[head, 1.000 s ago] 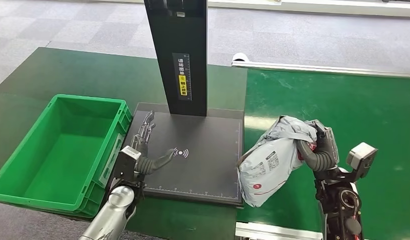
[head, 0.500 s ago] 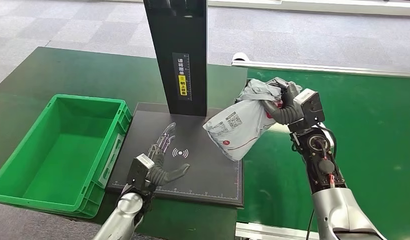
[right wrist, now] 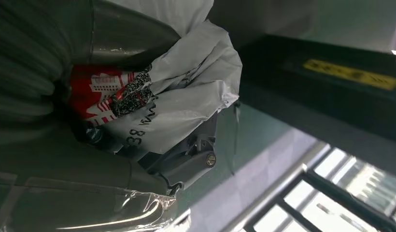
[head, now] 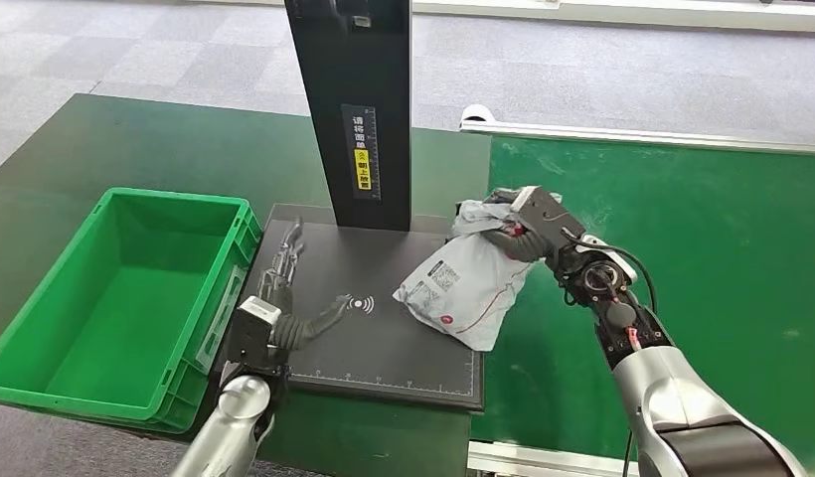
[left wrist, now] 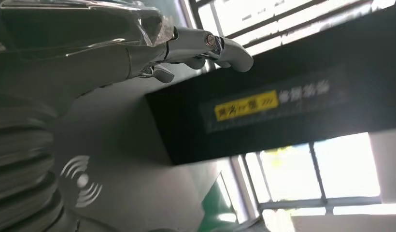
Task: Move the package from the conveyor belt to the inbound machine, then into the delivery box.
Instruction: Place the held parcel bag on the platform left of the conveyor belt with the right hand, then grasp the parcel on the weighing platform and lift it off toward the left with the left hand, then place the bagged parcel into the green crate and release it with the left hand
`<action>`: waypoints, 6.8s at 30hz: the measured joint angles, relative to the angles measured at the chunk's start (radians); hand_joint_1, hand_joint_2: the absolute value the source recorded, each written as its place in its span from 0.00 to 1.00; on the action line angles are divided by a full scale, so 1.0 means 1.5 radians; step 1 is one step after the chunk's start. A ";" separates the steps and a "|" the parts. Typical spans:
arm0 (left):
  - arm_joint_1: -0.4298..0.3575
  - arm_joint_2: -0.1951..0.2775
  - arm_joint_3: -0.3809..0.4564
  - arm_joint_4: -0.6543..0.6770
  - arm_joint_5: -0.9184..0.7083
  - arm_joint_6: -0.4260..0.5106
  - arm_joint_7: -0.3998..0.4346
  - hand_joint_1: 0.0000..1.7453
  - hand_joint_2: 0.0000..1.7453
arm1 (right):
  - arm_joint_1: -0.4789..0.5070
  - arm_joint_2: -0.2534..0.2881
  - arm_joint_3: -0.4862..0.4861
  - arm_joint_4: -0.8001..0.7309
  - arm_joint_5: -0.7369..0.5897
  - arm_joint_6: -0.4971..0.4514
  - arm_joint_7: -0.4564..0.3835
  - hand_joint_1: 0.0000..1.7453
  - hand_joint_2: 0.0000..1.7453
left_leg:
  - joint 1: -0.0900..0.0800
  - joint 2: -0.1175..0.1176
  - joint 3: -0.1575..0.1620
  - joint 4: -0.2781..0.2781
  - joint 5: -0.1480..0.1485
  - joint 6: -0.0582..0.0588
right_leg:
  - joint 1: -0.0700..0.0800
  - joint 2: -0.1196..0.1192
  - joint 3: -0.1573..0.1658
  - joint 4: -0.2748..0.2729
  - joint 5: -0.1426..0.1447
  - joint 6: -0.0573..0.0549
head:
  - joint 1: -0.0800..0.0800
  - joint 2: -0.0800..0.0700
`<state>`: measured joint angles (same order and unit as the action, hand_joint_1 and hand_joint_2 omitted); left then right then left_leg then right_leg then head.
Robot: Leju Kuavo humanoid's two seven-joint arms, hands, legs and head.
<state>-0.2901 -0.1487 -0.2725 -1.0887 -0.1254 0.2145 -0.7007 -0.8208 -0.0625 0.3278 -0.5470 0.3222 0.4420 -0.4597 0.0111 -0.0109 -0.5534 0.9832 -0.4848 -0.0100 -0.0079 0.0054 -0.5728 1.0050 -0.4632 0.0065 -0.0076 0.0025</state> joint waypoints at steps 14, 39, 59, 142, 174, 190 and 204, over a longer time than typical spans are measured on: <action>-0.051 0.005 0.004 -0.096 0.066 -0.003 0.043 0.00 1.00 | 0.020 0.071 0.128 0.094 -0.033 0.087 0.002 1.00 1.00 | 0.000 0.001 0.002 0.000 0.000 0.000 | 0.000 0.001 0.001 0.000 0.000 0.000 | 0.000 0.000; 0.018 -0.004 -0.004 -0.111 0.027 -0.055 0.078 0.00 1.00 | 0.029 0.115 0.117 0.093 -0.074 -0.246 -0.009 0.00 1.00 | 0.000 0.001 0.001 0.000 0.000 0.000 | 0.000 0.001 0.000 0.000 0.000 0.000 | 0.000 0.000; -0.019 -0.032 -0.035 -0.015 0.053 -0.093 0.074 0.00 1.00 | 0.144 0.115 -0.056 -0.036 -0.312 -0.032 -0.141 0.00 1.00 | 0.000 0.001 0.001 0.000 0.000 0.000 | 0.000 0.001 0.000 0.000 0.000 0.000 | 0.000 0.000; -0.037 -0.033 -0.149 0.043 -0.417 -0.080 0.166 1.00 1.00 | 0.438 0.129 -0.309 -0.549 -0.245 -0.042 -0.070 0.00 1.00 | -0.001 0.000 0.001 -0.001 0.000 0.000 | -0.001 0.000 0.002 0.000 0.000 0.000 | 0.000 0.000; 0.017 -0.030 -0.043 -0.201 -0.272 0.210 0.004 1.00 1.00 | 0.413 0.130 -0.299 -0.524 -0.288 -0.057 -0.065 0.00 1.00 | 0.000 0.001 -0.001 -0.001 0.001 0.000 | 0.000 0.001 -0.001 0.000 0.000 0.000 | 0.000 0.000; 0.005 -0.038 0.186 -0.657 -0.493 0.324 0.001 1.00 1.00 | 0.418 0.105 -0.273 -0.508 -0.331 -0.080 -0.071 0.00 1.00 | 0.000 0.001 -0.001 -0.001 0.001 0.000 | 0.000 0.000 -0.001 0.000 0.000 0.000 | 0.000 0.000; -0.018 0.008 0.211 -0.225 -0.561 0.097 0.328 1.00 1.00 | 0.441 0.105 -0.280 -0.531 -0.300 -0.037 -0.060 0.00 1.00 | 0.000 0.005 0.002 -0.001 0.002 -0.001 | 0.000 0.003 0.000 0.000 0.003 -0.002 | 0.000 0.000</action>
<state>-0.3164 -0.1364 0.0444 -1.4257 -0.9664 0.3595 -0.2094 -0.1592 0.0952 -0.0921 -1.3428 -0.1276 0.3871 -0.5496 0.0107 -0.0035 -0.5507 0.9819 -0.4824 -0.0108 -0.0080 0.0096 -0.5725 1.0044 -0.4585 0.0030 -0.0073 0.0025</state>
